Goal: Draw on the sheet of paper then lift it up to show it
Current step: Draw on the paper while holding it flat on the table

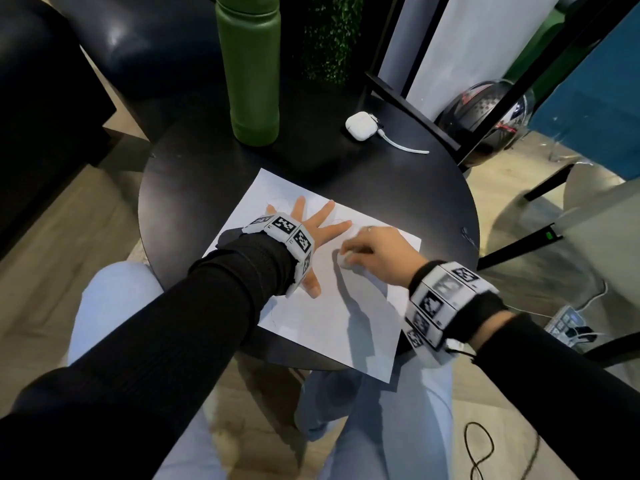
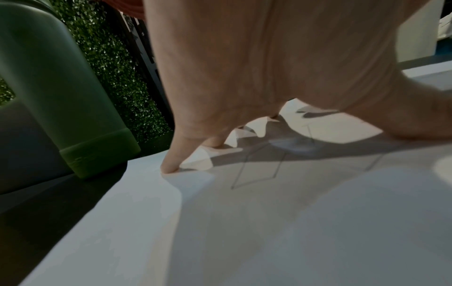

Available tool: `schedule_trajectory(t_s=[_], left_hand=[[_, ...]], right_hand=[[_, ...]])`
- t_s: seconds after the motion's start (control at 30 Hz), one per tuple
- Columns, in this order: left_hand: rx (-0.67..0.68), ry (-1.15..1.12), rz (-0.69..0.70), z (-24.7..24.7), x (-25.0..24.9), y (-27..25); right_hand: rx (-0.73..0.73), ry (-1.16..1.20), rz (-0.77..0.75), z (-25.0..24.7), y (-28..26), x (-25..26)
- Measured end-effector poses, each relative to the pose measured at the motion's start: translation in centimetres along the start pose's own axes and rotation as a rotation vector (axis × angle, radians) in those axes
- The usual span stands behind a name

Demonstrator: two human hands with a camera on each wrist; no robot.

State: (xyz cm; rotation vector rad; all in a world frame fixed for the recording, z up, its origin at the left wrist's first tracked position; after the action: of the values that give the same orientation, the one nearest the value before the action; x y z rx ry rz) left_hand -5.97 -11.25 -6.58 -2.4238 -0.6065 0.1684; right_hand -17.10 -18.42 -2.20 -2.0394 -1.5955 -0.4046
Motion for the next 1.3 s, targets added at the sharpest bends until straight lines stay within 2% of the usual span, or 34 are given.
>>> schedule_trajectory(t_s=[0.07,0.13,0.3,0.4,0.5,0.6,0.7,0.8,0.87,1.0,1.07,1.23,1.3], left_hand=[[0.005,-0.022,0.006,-0.1,-0.2,-0.1],[0.004,-0.018,0.005,-0.2,-0.2,-0.2],[-0.026,0.018,0.019,-0.3,-0.4,-0.6],[-0.034,-0.009,0.051,-0.7,0.1,-1.0],[-0.063,-0.013,0.052,-2.0,1.4,-1.3],[-0.085,-0.045,0.060,-2.6,1.6,-1.7],[-0.051,-0.052,0.081,-2.1,1.3,-1.4],[0.009,-0.020,0.082,-1.4,1.2,-1.2],[0.011,-0.016,0.077,-1.1,1.0,-1.2],[-0.010,0.025,0.053,-0.6,1.2,-0.8],[-0.015,0.030,0.055,-0.5,1.2,-0.7],[0.009,-0.033,0.056,-0.7,1.0,-0.9],[-0.007,0.003,0.051,-0.7,1.0,-1.0]], right_hand=[[-0.094,0.090,0.032,-0.3,0.9,0.2],[-0.127,0.106,0.043,-0.1,0.5,0.2],[0.012,0.018,0.035,0.5,-2.4,-0.5],[0.027,-0.008,0.070,0.3,-2.7,-0.7],[-0.025,0.007,0.136,-0.1,-2.1,-0.7],[-0.059,0.198,0.171,0.0,-1.1,-0.1],[-0.086,0.251,0.181,0.4,0.6,0.8],[-0.227,0.279,0.211,0.3,2.0,0.9],[-0.255,0.246,0.201,0.7,1.8,1.2],[0.014,0.104,0.071,2.2,-0.3,3.0],[0.068,0.071,0.054,1.8,-0.2,3.0],[-0.160,0.088,0.135,0.3,2.6,1.9],[-0.181,0.049,0.136,1.1,1.6,2.1]])
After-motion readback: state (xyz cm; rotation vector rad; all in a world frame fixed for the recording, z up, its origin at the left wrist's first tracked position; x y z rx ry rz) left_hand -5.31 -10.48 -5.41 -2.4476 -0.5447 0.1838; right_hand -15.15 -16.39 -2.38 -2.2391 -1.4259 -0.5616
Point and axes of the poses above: each hand's wrist, its own y-axis towards the middle knuckle, its own z-axis out of the palm, x = y × z, the point moved 4 cm from there along y, towards the middle knuckle, and after that the axes turned 12 degrees about -z, right-handed, at the moved point
